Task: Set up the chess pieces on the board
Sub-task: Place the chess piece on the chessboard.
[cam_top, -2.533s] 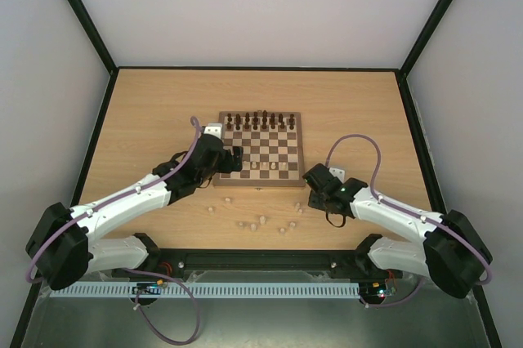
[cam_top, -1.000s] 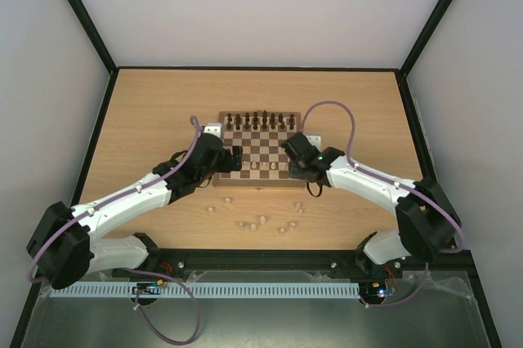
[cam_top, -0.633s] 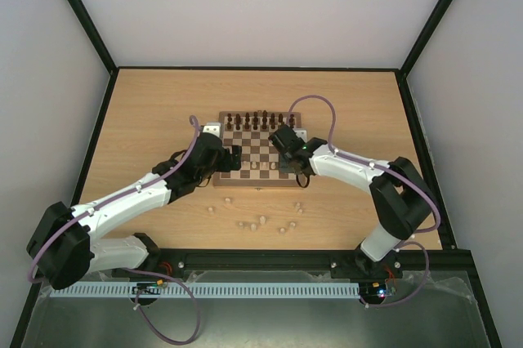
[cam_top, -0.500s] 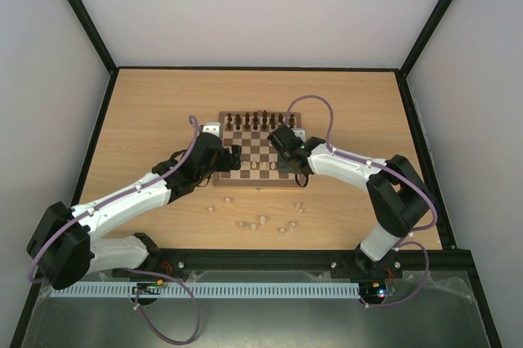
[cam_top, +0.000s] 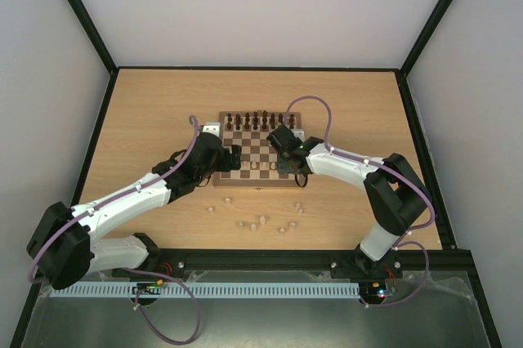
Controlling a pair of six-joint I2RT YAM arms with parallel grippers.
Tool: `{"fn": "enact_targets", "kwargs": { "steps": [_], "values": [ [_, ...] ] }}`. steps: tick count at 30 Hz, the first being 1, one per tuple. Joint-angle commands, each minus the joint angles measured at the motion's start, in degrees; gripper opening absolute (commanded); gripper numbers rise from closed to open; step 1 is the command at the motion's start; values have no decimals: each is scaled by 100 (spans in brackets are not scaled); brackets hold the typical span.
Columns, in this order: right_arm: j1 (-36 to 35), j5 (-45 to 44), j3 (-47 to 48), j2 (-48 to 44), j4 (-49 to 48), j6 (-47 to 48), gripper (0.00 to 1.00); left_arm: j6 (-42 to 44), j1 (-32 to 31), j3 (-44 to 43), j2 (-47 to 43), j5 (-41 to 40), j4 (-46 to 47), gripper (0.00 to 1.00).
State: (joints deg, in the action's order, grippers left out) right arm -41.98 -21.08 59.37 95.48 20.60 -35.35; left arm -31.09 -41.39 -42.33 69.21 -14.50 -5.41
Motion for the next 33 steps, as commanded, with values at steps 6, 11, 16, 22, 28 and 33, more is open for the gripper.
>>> {"fn": "enact_targets", "kwargs": {
  "steps": [6,11,16,22,28,33],
  "values": [
    [35,-96,127,93,198,-15,17,12,43,50,-22,26,58,99],
    [50,-107,127,94,197,-7,18,10,43,51,-15,31,53,99],
    [62,-145,132,47,227,9,21,13,52,52,4,26,66,99],
    [59,13,-6,-378,11,114,25,10,60,51,-6,55,66,99],
    [60,-62,-267,-1111,-403,442,40,14,69,66,-129,-16,20,99],
    [59,-367,-910,-1908,-1049,656,68,35,82,117,-320,-169,13,99]
  ]
}}
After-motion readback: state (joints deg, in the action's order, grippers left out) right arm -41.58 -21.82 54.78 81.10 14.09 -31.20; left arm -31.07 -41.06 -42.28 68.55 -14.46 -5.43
